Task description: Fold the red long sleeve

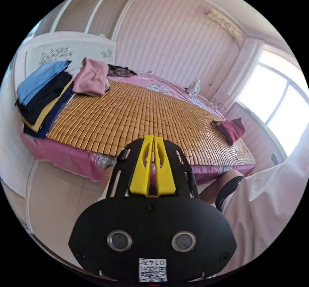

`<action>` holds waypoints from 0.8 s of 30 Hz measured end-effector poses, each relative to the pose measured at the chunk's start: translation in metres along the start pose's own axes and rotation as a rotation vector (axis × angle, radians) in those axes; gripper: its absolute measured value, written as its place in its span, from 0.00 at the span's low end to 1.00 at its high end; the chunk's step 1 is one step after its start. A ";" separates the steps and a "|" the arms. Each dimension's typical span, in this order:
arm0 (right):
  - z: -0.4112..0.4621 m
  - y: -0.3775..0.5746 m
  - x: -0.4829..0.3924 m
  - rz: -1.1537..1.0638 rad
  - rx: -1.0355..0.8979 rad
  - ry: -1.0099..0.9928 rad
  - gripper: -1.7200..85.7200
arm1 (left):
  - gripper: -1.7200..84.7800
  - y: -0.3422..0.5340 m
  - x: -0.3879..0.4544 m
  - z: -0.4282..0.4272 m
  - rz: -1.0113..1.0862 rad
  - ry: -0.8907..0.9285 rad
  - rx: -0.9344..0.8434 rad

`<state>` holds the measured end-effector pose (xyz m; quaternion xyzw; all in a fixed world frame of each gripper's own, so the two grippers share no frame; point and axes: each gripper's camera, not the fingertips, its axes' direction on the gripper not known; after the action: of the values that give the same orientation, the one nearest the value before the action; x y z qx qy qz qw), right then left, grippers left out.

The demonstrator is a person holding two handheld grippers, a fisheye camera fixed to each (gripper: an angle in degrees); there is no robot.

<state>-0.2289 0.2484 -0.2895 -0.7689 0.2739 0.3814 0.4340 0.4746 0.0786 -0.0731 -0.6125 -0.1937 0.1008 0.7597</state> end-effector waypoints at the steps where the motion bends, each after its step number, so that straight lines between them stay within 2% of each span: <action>1: 0.003 0.014 -0.009 -0.053 -0.007 0.015 0.02 | 0.01 -0.023 0.039 0.003 0.131 -0.021 0.009; 4: -0.005 0.046 -0.033 -0.064 0.090 0.147 0.01 | 0.01 -0.067 0.140 -0.001 0.420 -0.046 0.114; 6: -0.011 0.066 -0.045 -0.089 0.167 0.180 0.01 | 0.01 -0.084 0.191 -0.001 0.489 -0.007 0.145; 10: -0.031 0.109 -0.045 -0.067 0.347 0.098 0.02 | 0.02 -0.104 0.273 0.007 0.482 0.145 0.118; 17: -0.049 0.155 0.006 -0.030 0.427 -0.018 0.08 | 0.07 -0.119 0.370 0.043 0.639 0.184 0.077; 22: -0.060 0.166 0.083 0.036 0.675 -0.217 0.11 | 0.12 -0.161 0.431 0.118 0.611 0.261 -0.030; 24: -0.051 0.152 0.113 0.121 0.695 -0.277 0.14 | 0.13 -0.178 0.452 0.152 0.606 0.279 -0.075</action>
<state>-0.2619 0.1216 -0.4356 -0.4994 0.3706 0.3910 0.6785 0.8048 0.3494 0.2036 -0.6776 0.0996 0.2302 0.6913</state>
